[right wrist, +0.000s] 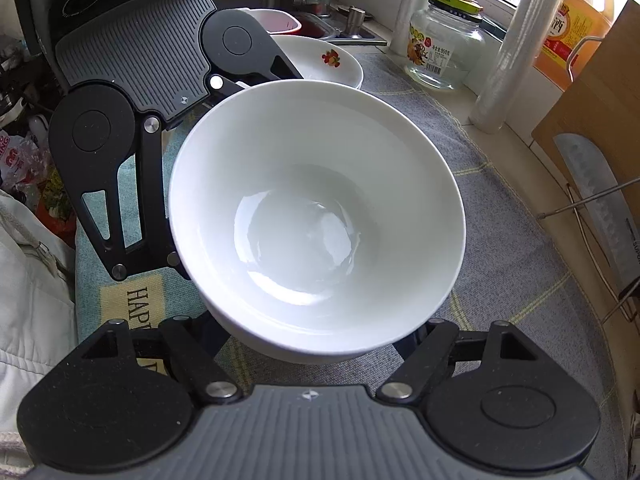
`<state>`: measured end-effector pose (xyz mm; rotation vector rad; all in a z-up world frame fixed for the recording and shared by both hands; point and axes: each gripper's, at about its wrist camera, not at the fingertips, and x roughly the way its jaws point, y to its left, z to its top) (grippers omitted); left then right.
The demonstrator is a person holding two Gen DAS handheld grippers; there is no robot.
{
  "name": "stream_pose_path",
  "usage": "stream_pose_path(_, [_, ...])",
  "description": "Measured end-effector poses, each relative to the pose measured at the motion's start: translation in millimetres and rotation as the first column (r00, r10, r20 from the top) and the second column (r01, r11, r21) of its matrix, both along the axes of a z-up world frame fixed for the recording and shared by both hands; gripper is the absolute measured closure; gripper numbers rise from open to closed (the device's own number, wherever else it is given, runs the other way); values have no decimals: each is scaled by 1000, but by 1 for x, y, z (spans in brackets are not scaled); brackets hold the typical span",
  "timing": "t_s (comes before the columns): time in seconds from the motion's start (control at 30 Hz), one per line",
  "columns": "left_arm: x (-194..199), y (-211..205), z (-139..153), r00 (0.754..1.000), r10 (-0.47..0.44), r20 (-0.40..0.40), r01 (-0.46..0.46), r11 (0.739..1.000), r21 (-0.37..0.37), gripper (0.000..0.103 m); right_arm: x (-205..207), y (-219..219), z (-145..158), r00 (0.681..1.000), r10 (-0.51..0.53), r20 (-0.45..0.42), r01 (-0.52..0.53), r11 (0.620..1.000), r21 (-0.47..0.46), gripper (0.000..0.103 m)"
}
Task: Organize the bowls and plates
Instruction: 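Lift the bowl stack with both grippers and carry it over the plate stack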
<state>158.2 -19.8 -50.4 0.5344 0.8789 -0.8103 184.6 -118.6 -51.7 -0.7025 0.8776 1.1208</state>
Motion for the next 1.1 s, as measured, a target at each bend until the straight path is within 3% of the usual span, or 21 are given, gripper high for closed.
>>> stream_pose_path(0.6, [-31, 71, 31, 997, 45, 59, -45, 999, -2, 31, -17, 67, 29, 997, 51, 51, -51, 999, -4, 19])
stream_pose_path(1.1, [-20, 149, 40, 993, 70, 91, -72, 997, 28, 31, -10, 152, 34, 993, 69, 99, -69, 998, -1, 19])
